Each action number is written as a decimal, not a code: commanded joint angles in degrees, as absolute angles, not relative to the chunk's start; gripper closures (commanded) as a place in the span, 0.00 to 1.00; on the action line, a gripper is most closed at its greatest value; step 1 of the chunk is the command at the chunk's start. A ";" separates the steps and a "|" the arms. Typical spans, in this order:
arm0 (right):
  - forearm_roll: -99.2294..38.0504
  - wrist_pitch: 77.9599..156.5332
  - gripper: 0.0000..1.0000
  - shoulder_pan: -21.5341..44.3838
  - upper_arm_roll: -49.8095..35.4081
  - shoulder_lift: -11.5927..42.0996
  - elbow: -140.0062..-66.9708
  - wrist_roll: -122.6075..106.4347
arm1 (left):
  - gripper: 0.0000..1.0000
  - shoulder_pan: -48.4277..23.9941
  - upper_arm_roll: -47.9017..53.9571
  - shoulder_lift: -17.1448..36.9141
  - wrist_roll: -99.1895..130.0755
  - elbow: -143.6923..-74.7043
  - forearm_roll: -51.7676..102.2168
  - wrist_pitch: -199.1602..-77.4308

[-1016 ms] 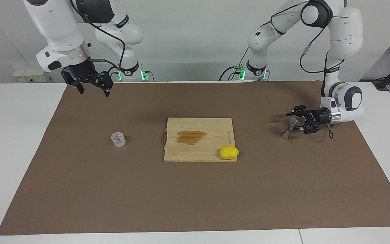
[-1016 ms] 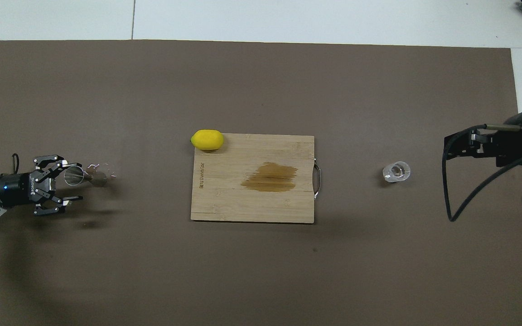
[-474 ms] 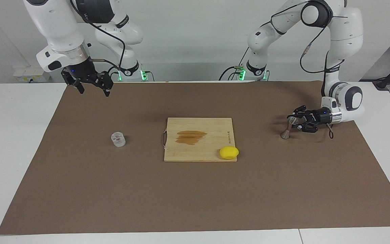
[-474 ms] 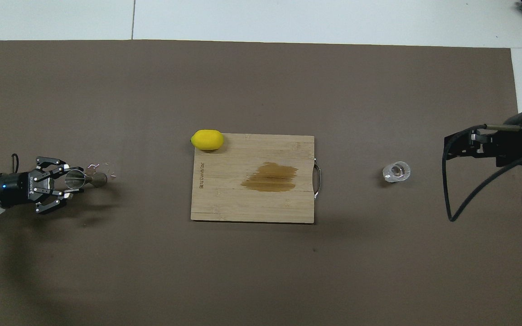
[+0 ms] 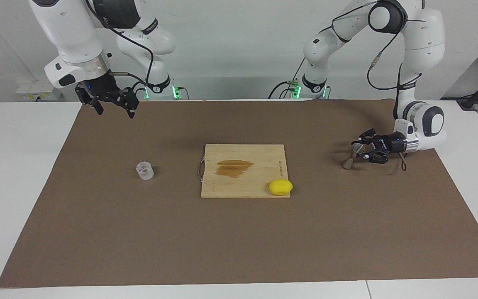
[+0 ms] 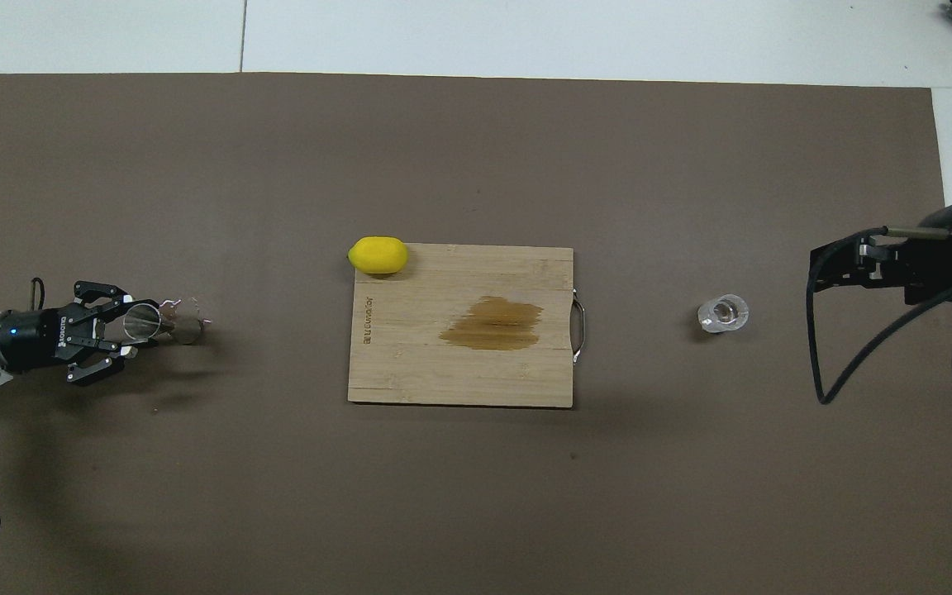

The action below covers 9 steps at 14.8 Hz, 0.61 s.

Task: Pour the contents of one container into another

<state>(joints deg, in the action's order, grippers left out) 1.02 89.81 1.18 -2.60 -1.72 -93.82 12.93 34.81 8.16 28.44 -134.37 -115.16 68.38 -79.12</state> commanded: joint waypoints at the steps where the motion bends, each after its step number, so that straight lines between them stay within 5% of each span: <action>1: 0.00 89.03 0.00 1.23 -2.29 -1.93 -93.52 13.18 | 0.71 30.34 7.56 28.30 -133.15 -114.96 71.10 -78.49; 9: 0.00 89.03 0.00 1.23 -2.29 -1.85 -93.52 13.18 | 0.72 20.66 7.56 28.04 -130.61 -115.84 77.60 -80.07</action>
<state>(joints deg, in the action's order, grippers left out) 1.02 89.81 1.18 -2.60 -1.72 -93.82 12.93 22.82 8.26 28.45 -131.93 -115.33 75.56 -79.41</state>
